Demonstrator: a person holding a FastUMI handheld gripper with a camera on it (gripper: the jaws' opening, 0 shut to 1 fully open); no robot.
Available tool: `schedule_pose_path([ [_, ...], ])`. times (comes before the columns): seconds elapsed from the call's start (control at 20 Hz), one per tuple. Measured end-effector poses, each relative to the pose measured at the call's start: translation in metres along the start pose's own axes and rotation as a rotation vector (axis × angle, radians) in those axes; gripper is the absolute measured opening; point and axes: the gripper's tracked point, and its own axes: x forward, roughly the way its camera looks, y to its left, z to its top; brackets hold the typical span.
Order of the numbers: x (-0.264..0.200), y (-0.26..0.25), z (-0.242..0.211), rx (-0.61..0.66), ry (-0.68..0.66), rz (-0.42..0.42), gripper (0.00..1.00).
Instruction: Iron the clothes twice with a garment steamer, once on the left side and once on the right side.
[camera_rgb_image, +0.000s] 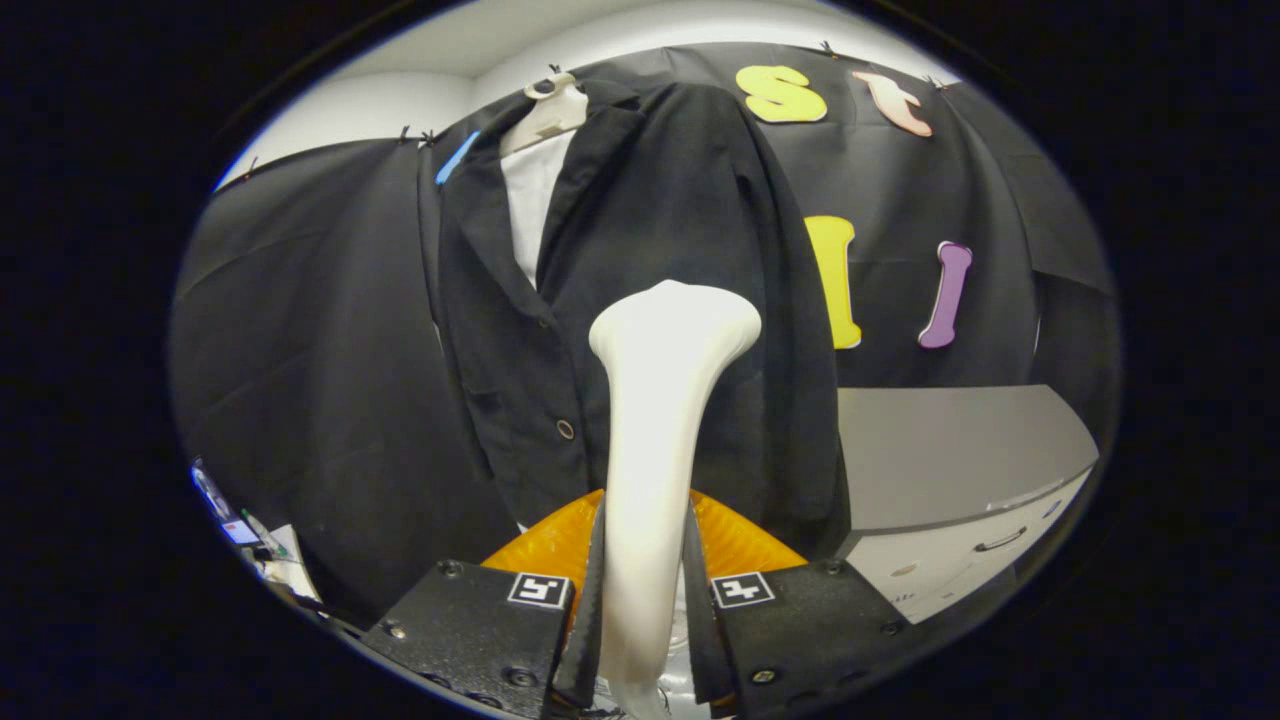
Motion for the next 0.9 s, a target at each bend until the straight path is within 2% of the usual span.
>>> schedule_pose_path([
  [0.9,0.041,-0.021,-0.15,0.036,0.26,-0.021,0.39],
])
